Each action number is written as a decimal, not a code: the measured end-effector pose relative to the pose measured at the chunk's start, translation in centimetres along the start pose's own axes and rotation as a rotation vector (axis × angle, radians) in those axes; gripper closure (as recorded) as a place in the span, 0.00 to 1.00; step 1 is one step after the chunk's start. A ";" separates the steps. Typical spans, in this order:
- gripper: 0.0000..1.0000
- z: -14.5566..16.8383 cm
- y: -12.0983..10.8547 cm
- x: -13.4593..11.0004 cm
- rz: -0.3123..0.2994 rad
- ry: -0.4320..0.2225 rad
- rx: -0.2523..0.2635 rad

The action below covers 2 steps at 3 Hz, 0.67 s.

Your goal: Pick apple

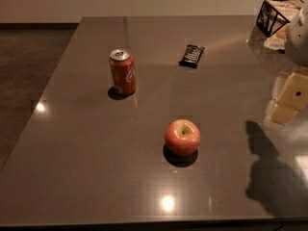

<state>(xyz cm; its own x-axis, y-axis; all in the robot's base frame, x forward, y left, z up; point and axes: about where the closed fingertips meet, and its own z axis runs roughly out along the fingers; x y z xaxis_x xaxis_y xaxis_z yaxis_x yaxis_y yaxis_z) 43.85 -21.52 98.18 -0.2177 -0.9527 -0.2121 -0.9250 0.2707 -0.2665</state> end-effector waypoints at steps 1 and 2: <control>0.00 0.1 0.1 -0.2 -0.005 -0.004 -0.002; 0.00 1.3 1.6 -1.8 -0.058 -0.043 -0.020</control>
Offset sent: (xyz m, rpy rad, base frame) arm -0.0138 0.0473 -0.0306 0.0554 0.0169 0.1481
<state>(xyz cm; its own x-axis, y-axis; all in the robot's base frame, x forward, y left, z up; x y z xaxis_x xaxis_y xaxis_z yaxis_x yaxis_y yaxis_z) 43.20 -19.18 96.94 -0.1503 -0.9598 -0.2370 -0.9419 0.2118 -0.2608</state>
